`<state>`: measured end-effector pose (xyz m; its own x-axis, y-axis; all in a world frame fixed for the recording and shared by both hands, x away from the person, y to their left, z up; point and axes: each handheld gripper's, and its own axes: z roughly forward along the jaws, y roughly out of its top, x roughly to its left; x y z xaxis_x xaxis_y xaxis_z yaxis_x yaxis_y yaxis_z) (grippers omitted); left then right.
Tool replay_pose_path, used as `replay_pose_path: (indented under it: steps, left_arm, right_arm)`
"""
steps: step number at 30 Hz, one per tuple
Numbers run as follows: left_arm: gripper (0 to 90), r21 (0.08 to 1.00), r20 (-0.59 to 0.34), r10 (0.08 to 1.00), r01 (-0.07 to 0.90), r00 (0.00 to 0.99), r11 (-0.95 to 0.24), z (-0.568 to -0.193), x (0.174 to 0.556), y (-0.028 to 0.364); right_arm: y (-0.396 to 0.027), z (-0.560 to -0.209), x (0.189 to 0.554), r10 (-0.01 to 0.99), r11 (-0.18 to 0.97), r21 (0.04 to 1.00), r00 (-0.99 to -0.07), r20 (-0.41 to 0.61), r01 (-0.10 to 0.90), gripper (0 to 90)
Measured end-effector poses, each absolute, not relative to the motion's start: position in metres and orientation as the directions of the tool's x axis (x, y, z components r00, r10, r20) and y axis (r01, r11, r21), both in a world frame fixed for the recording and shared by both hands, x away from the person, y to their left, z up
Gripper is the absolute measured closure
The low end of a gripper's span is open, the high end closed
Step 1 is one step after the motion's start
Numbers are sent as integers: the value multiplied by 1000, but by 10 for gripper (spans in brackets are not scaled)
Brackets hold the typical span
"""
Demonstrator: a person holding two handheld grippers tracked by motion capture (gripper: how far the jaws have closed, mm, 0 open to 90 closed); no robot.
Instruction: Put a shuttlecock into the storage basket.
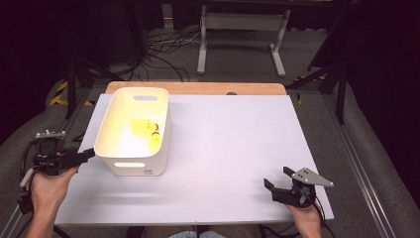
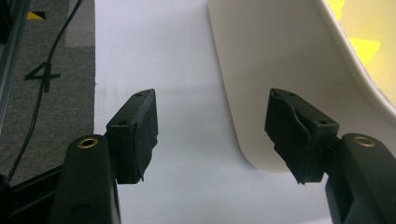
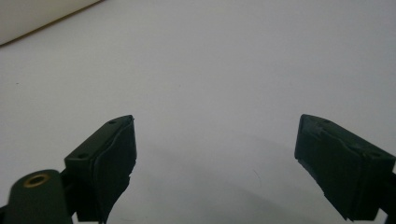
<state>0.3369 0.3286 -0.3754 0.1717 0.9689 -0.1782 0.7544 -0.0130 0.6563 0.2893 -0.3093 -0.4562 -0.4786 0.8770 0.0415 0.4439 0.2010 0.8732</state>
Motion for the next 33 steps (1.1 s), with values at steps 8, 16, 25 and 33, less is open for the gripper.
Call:
replay_pose_path:
  steps: [8, 16, 25, 33]
  left_arm:
    - [364, 669, -172, 968, 743, 185, -24, -382, 331, 328]
    - [357, 680, -151, 969, 732, 197, -43, -386, 325, 326]
    - [349, 691, -150, 966, 721, 212, -52, -394, 317, 320]
    - [333, 701, -160, 958, 710, 240, -60, -401, 311, 315]
  right_arm:
    - [-310, -456, 289, 879, 198, 875, -475, 41, 442, 133]
    - [-310, -456, 289, 879, 198, 875, -474, 40, 442, 133]
    - [-310, -456, 289, 880, 198, 875, -473, 39, 441, 133]
    - [-310, -456, 289, 882, 198, 875, -470, 38, 443, 133]
